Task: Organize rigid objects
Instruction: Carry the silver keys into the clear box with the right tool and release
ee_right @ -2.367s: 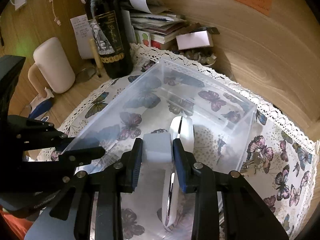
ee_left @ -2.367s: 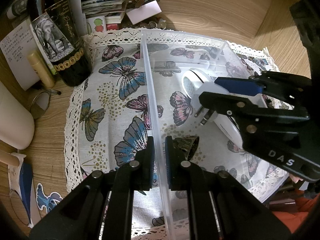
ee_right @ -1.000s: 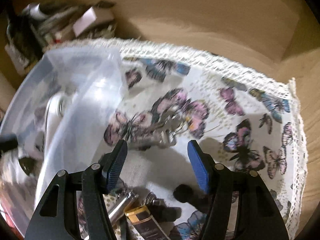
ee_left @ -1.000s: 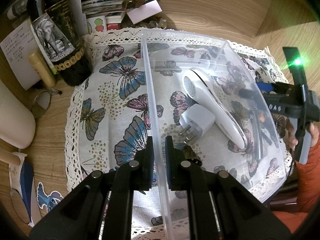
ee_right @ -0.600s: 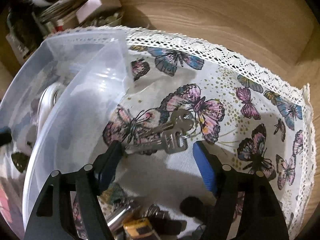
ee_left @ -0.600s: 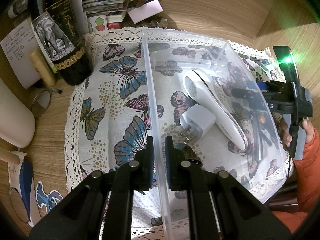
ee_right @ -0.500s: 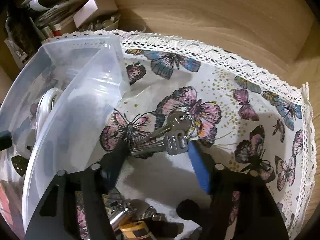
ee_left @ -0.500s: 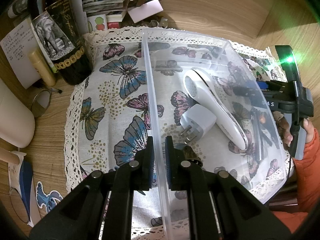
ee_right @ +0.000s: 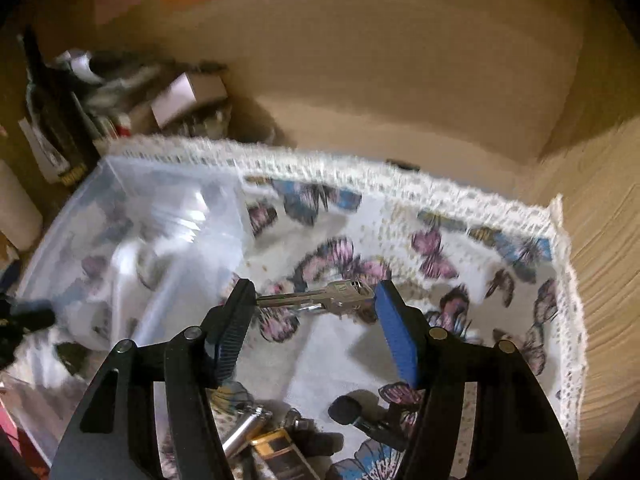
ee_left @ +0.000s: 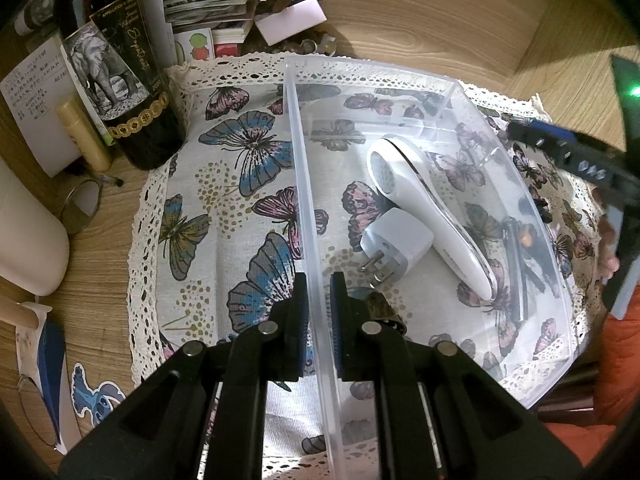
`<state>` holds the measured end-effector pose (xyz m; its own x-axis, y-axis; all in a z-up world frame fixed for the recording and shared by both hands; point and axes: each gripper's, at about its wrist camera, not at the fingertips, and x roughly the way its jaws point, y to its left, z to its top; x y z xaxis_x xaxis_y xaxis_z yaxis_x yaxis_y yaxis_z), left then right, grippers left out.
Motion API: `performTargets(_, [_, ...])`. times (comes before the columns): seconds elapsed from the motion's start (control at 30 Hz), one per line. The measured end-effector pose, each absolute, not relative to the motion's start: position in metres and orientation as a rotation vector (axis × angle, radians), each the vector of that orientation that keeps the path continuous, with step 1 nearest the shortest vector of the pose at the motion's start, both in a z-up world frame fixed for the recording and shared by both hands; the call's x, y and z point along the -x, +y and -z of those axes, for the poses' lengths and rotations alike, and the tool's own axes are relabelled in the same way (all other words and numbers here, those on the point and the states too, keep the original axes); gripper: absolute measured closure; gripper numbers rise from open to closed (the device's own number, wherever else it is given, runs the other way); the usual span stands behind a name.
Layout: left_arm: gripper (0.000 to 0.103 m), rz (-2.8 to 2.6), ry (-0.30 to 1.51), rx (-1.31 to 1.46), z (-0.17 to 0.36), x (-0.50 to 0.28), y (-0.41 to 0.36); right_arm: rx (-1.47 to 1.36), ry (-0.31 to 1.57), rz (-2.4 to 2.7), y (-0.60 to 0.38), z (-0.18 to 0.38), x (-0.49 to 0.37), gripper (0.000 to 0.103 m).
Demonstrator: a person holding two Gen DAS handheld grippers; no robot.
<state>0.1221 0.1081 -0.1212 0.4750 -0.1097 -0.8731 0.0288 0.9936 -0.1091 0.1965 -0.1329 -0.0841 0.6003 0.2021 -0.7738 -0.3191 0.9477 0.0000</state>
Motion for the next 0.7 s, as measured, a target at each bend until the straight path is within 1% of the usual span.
performTargets(0.37, [0.093, 0.086, 1.071, 0.080, 0.122, -0.124, 0.106, 0.147, 0.684, -0.401, -0.092, 0.021, -0.178, 0.044])
performTargets(0.57, [0.093, 0.086, 1.070, 0.078, 0.122, -0.124, 0.106, 0.170, 0.648, -0.492, -0.062, 0.013, -0.164, 0.044])
performTargets(0.7, [0.093, 0.086, 1.069, 0.077, 0.122, -0.123, 0.106, 0.204, 0.667, -0.529, -0.043, 0.023, -0.162, 0.044])
